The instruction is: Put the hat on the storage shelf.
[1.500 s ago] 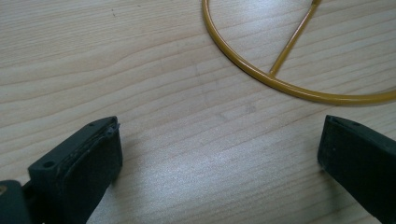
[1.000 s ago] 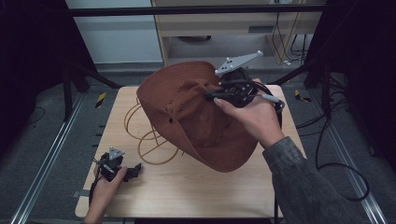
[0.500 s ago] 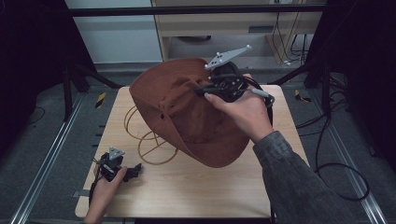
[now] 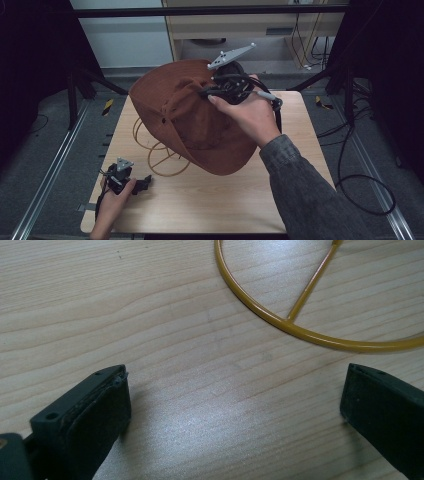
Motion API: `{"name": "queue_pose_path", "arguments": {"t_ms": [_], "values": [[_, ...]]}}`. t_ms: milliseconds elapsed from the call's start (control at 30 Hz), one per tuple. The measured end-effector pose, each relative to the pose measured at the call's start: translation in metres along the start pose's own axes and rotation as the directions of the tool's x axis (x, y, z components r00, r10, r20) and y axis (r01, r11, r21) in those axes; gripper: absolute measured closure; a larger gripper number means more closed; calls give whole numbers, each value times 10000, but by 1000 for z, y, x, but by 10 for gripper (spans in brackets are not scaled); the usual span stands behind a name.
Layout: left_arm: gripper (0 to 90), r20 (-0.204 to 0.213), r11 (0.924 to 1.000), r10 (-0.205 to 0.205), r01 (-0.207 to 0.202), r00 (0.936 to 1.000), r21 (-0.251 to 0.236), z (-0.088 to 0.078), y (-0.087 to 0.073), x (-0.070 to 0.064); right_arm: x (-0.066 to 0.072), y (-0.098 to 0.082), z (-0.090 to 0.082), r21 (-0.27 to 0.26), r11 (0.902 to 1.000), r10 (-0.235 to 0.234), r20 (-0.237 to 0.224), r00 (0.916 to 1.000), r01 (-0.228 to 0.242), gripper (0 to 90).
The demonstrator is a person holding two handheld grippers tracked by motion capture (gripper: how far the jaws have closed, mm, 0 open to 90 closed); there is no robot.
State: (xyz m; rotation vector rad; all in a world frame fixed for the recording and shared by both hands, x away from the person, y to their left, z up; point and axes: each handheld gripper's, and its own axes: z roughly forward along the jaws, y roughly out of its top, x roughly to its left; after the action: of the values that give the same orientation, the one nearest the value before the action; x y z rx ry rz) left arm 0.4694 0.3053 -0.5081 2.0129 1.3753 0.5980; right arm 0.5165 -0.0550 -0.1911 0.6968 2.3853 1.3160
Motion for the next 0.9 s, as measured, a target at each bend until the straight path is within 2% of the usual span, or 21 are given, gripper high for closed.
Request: {"name": "queue_pose_path", "arguments": {"t_ms": [500,900], "values": [[0,38,10000,32,-32,10000,-6,0,0,0,3,27,10,-160,9998,-125,-113,9999,123,896],[0,96,9999,100,-100,9999,34,-1,0,1,4,31,22,-284,9996,-40,-264,9996,32,896]]}}
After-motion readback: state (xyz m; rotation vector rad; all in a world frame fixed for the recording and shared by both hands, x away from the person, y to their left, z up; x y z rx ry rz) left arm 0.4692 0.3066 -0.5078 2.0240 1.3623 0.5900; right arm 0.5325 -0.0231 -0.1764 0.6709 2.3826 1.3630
